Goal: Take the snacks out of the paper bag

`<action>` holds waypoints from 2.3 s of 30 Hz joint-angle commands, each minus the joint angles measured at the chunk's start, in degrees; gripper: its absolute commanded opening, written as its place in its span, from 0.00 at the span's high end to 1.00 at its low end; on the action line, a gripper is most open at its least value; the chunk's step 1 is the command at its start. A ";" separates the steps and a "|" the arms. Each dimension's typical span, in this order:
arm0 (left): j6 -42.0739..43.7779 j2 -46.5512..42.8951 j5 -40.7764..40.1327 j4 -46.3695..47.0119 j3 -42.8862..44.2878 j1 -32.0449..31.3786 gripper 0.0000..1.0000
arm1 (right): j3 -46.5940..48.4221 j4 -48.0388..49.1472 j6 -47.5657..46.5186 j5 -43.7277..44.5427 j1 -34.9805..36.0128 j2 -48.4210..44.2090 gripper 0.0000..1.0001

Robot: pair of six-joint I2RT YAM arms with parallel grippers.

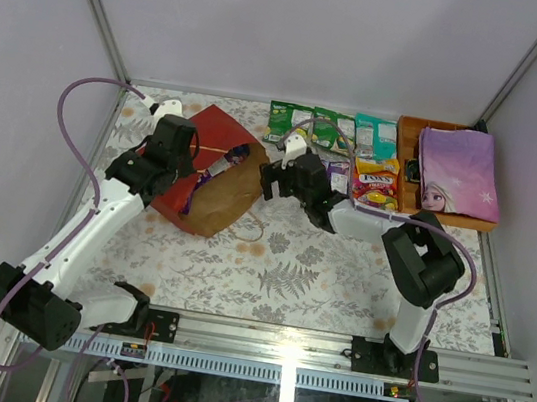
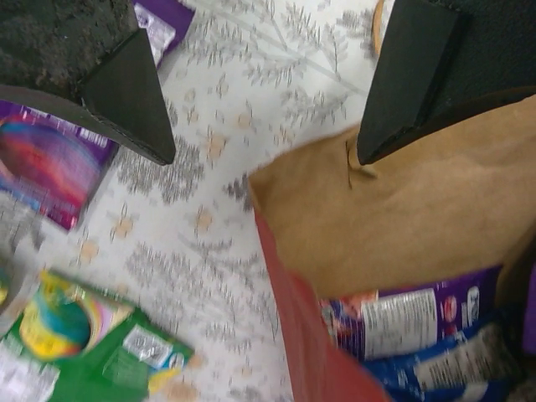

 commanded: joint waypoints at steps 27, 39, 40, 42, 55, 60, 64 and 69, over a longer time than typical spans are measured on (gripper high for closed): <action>-9.78 -2.90 -13.33 -13.09 6.17 0.59 1.00 | 27.43 -0.40 -2.45 -7.32 4.73 18.40 1.00; -8.30 -1.83 -13.61 -11.19 3.94 0.50 1.00 | 17.07 2.69 3.03 17.04 7.33 11.01 1.00; -8.07 -1.25 -13.63 -10.95 3.91 0.42 1.00 | 15.99 2.14 3.12 19.81 7.25 9.76 1.00; -7.24 -0.43 -13.81 -10.02 3.99 0.09 1.00 | 13.35 1.53 3.98 24.78 6.97 7.09 1.00; 5.64 -2.15 -1.13 -1.44 3.39 -0.80 1.00 | -0.86 -0.61 11.87 20.12 6.50 -3.84 1.00; -0.15 -5.42 -4.26 -6.56 1.63 -1.08 1.00 | 3.70 -4.06 12.06 12.51 6.86 0.41 1.00; -6.07 -9.87 -4.53 -10.63 1.27 -1.83 1.00 | 8.74 -5.66 10.03 8.41 7.04 3.72 1.00; -11.02 -13.08 -5.24 -13.36 -0.44 -3.71 1.00 | 15.85 -6.75 6.50 -1.18 7.06 8.62 1.00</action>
